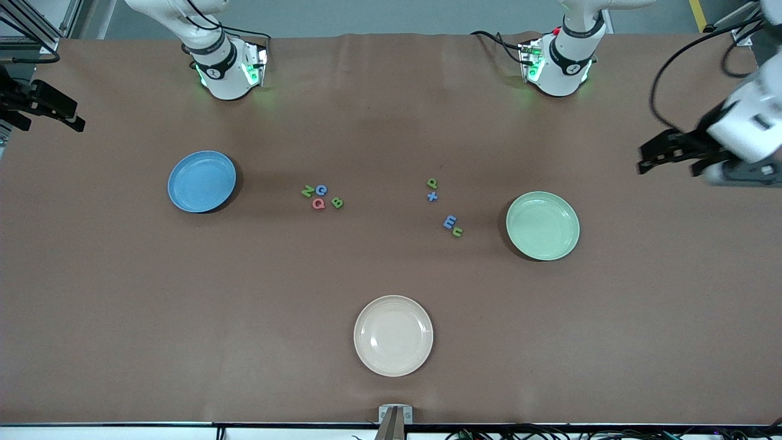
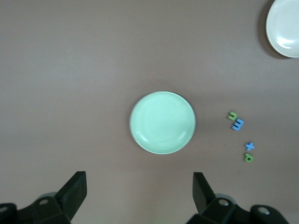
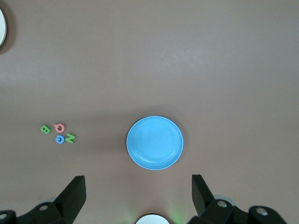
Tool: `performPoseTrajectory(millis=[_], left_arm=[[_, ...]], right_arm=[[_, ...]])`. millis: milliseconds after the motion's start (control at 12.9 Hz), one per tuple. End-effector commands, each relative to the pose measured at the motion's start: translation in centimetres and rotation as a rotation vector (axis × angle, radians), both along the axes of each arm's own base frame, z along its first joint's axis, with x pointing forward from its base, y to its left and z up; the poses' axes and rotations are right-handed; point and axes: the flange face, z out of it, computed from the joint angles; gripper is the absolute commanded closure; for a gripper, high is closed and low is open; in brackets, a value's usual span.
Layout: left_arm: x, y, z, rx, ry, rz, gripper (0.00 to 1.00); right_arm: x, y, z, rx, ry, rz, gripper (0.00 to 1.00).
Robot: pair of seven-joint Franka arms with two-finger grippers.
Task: Sort uppercase to blue plate, lowercase to green plate
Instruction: 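Reach the left gripper to the green u while the right gripper approaches B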
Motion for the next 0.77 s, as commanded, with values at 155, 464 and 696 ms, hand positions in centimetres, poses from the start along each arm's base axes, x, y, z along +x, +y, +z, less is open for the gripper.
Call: performPoseTrajectory(millis=[155, 464, 696], left_arm=[[2.0, -10.5, -9.9, -0.008, 0.091, 0.090, 0.00], [-0.3, -18.4, -19.0, 0.072, 0.094, 0.168, 0.00], [-1.0, -22.1, -25.0, 0.090, 0.113, 0.332, 0.00]], right_arm=[[0.3, -1.3, -0.8, 0.003, 0.013, -0.022, 0.00], [5.8, -5.2, -8.6, 0.006, 0.099, -0.077, 0.00], [7.3, -9.4, -16.2, 0.029, 0.165, -0.134, 0.00]])
